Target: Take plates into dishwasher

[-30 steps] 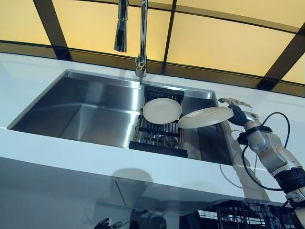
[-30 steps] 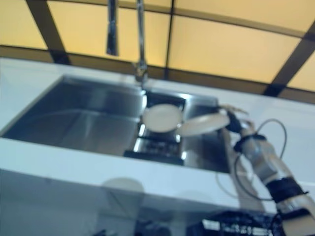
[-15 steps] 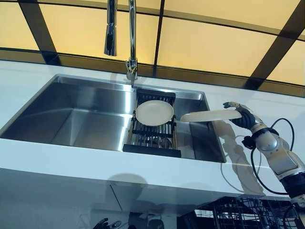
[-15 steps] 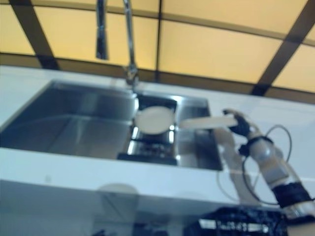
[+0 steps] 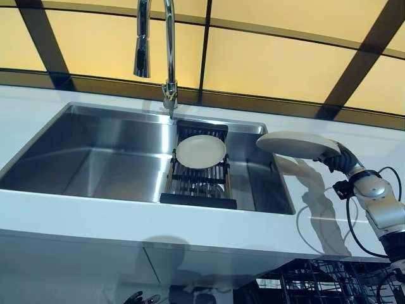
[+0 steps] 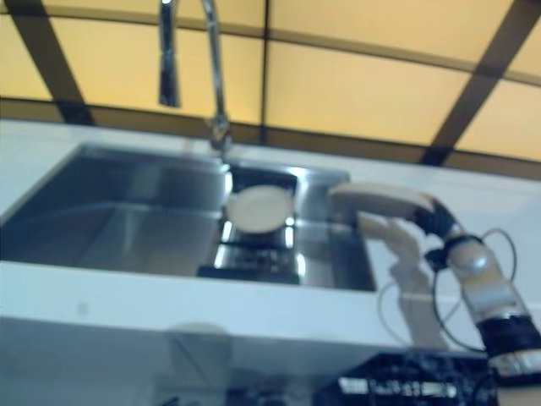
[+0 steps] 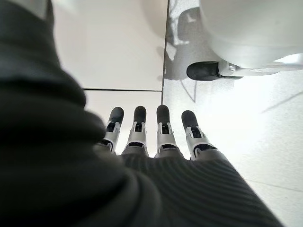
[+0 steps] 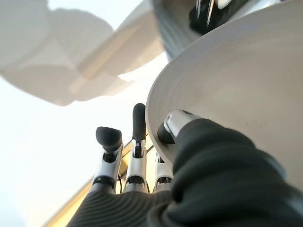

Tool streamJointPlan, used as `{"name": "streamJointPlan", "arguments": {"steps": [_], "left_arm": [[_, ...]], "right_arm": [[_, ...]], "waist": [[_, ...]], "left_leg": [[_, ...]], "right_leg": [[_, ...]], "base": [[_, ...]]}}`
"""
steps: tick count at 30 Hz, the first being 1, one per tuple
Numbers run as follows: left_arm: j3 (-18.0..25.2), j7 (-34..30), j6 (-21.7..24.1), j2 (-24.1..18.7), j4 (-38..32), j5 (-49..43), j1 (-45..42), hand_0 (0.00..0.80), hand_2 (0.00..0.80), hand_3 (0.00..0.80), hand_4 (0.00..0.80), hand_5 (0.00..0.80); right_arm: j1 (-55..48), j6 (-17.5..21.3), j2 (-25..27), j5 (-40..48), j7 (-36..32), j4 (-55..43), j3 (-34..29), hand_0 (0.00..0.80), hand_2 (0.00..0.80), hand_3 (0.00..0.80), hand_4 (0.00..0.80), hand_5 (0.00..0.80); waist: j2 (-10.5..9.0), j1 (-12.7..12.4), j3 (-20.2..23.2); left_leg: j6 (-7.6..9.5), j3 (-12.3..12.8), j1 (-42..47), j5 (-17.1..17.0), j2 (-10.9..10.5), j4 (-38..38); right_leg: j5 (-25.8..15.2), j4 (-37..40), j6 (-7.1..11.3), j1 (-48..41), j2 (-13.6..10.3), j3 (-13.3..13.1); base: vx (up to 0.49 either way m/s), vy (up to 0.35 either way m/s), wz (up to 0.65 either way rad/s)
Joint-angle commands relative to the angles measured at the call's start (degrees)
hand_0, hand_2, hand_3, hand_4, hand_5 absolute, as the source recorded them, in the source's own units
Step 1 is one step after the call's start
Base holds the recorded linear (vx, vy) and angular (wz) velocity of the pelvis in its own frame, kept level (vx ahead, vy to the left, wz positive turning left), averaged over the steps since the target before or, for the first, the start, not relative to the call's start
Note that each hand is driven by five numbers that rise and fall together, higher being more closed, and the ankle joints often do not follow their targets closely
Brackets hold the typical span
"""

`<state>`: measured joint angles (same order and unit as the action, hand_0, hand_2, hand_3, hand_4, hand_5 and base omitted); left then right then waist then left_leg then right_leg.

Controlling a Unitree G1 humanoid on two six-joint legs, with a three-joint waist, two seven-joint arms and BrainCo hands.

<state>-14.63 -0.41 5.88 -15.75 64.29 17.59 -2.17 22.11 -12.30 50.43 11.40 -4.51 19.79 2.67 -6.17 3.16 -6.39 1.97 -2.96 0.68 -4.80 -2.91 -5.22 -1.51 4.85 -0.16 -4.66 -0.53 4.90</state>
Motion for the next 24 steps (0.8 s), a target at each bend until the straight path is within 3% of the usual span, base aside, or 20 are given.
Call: {"name": "streamJointPlan", "arguments": {"steps": [1,14,24], "left_arm": [[-1.59,-0.38,1.40,1.13,3.62,-0.62,1.55,0.000,0.000,0.000,0.000,0.000],[-2.37,-0.58,2.04,0.57,4.15,-1.03,1.51,0.000,0.000,0.000,0.000,0.000],[-3.49,-0.79,2.22,-0.10,4.51,-1.20,1.55,0.000,0.000,0.000,0.000,0.000]], "right_arm": [[1.58,0.87,4.47,3.45,-0.23,1.99,-3.69,0.800,0.800,0.800,0.800,0.800],[-3.16,-2.12,9.79,15.96,0.66,7.82,-11.62,0.800,0.800,0.800,0.800,0.800],[-6.85,-0.17,13.12,20.25,2.30,13.78,-16.38,0.800,0.800,0.800,0.800,0.800]], "waist": [[-0.25,-0.59,2.49],[-1.30,1.20,2.32],[-1.85,2.13,2.45]], "left_leg": [[2.36,3.88,3.82,8.46,0.61,0.22],[2.30,5.66,3.84,8.68,1.32,0.22],[2.33,6.53,3.96,8.71,1.68,0.22]], "right_leg": [[-0.45,-1.43,2.23,1.79,0.17,-4.69],[-0.97,-1.94,2.53,2.55,1.03,-6.76],[-1.45,-1.81,2.68,2.77,1.54,-7.76]], "base": [[0.005,0.002,-0.08],[0.003,-0.002,-0.10],[0.005,-0.010,-0.07]]}}
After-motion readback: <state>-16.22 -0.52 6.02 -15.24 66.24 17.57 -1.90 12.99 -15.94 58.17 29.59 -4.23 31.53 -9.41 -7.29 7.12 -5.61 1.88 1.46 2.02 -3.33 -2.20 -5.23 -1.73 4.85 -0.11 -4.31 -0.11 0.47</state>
